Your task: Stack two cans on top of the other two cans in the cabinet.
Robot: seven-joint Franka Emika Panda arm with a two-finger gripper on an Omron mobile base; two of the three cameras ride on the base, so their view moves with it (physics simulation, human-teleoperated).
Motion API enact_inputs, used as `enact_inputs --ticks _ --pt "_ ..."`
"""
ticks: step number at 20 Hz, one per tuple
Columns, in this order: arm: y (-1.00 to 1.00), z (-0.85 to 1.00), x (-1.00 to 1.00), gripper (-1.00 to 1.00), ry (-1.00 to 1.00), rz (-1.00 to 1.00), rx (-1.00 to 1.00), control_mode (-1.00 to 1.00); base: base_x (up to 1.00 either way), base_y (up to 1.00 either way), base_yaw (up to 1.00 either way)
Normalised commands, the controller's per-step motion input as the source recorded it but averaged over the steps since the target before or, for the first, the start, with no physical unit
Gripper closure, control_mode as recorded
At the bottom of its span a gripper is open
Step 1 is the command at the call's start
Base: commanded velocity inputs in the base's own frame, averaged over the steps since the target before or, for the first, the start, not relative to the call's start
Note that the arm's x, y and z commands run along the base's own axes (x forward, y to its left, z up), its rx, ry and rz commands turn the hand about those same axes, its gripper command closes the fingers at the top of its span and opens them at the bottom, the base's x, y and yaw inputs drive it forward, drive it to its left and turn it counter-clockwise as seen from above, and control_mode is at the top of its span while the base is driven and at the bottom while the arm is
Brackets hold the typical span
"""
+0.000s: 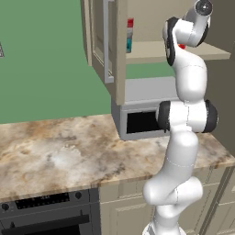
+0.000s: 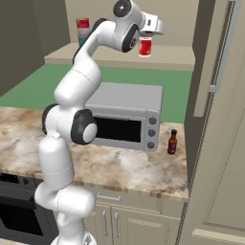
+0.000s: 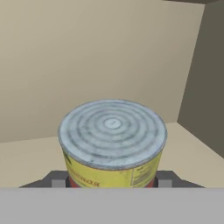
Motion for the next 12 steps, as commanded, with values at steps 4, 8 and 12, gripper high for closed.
enact_inputs --ticks 4,8,12 --pt "0.00 -0.07 0.00 1.00 0.00 0.00 0.00 -1.00 0.00 0.00 0.00" --pt "0.00 -0.12 0.06 1.00 0.00 0.00 0.00 -1.00 0.00 0.00 0.00" --pt "0.00 -0.09 0.11 1.00 0.00 0.00 0.00 -1.00 0.00 0.00 0.00"
